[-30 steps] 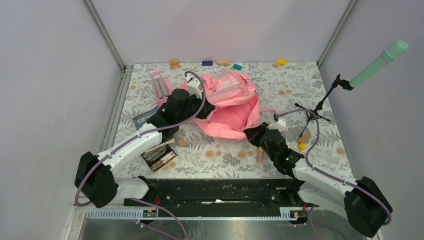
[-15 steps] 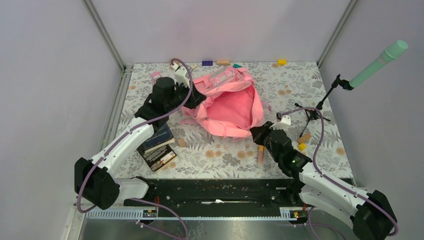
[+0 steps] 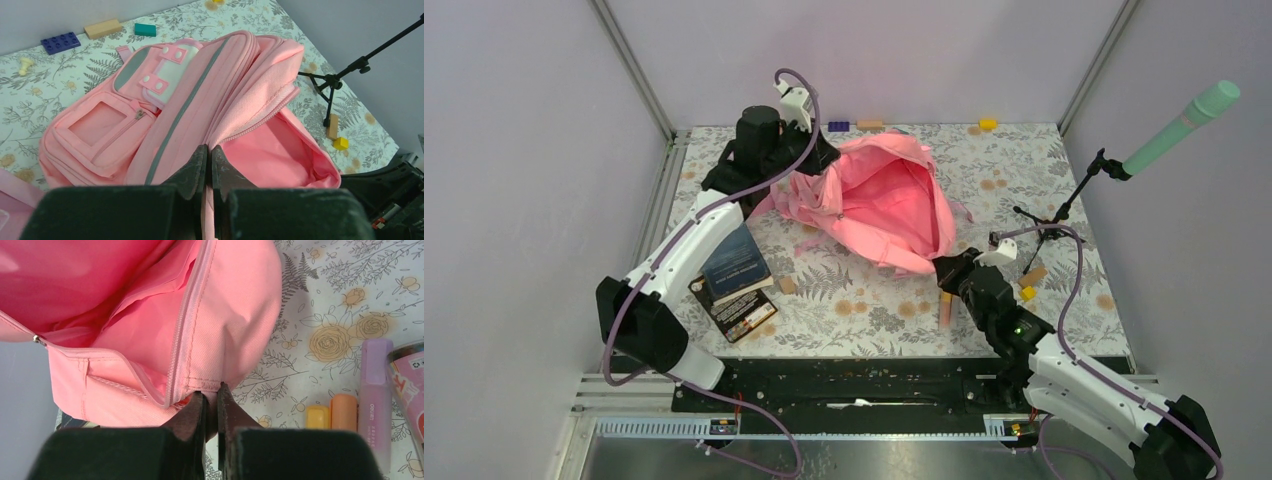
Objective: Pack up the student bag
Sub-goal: Unzip the student bag at the center of the board.
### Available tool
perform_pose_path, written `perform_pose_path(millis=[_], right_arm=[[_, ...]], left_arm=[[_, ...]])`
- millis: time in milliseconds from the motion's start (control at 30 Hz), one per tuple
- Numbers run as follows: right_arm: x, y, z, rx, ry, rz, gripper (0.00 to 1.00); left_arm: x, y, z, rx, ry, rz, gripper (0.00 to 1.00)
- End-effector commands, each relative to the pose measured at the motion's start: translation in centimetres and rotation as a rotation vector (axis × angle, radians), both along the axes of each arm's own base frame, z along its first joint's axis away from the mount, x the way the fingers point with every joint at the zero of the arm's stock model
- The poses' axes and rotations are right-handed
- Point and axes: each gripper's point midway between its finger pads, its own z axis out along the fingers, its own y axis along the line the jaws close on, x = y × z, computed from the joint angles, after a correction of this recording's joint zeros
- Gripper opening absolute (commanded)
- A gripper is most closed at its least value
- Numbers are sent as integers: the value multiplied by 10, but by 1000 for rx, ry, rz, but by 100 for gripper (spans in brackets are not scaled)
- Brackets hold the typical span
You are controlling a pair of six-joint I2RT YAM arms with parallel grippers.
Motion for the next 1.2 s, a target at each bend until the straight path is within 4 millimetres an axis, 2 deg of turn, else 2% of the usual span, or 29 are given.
perform_pose_path(millis=[0,167,233,267,300,333,367,400,467,600,667,733,867,1000,1167], right_arm=[[-21,-42,-62,-224,164,-78,0],[-21,-41,-59,-249,155,-54,0],[-18,-34,-48,-270,120,1,0],[-16,-29,-37,-283,93,35,4],[-15,-26,-31,-307,78,69,15],[-14,-24,-21,-326,64,85,31],[-10,-24,-5,-334,41,83,55],[-7,-26,8,-346,24,69,69],[-3,-26,33,-371,-17,76,80],[9,-9,78,-419,-126,158,84],[16,9,98,-451,-201,249,84],[22,29,118,-494,-288,342,92],[36,66,147,-559,-441,493,92],[47,99,153,-612,-523,633,90],[73,122,140,-736,-530,712,88]], left_arm=[[50,50,85,25,-304,212,0],[49,52,91,71,-340,195,0],[40,43,87,79,-347,122,0],[31,39,87,77,-353,76,0],[23,33,83,77,-355,25,0],[15,28,79,77,-355,-22,0],[6,25,69,79,-340,-64,0],[-2,22,65,75,-331,-97,0],[-18,18,54,69,-305,-155,0],[-44,16,31,66,-240,-234,0],[-56,14,22,59,-216,-275,0],[-67,12,14,66,-207,-312,0],[-80,9,9,89,-197,-351,0],[-87,6,8,94,-200,-373,0],[-95,3,10,98,-200,-402,0]])
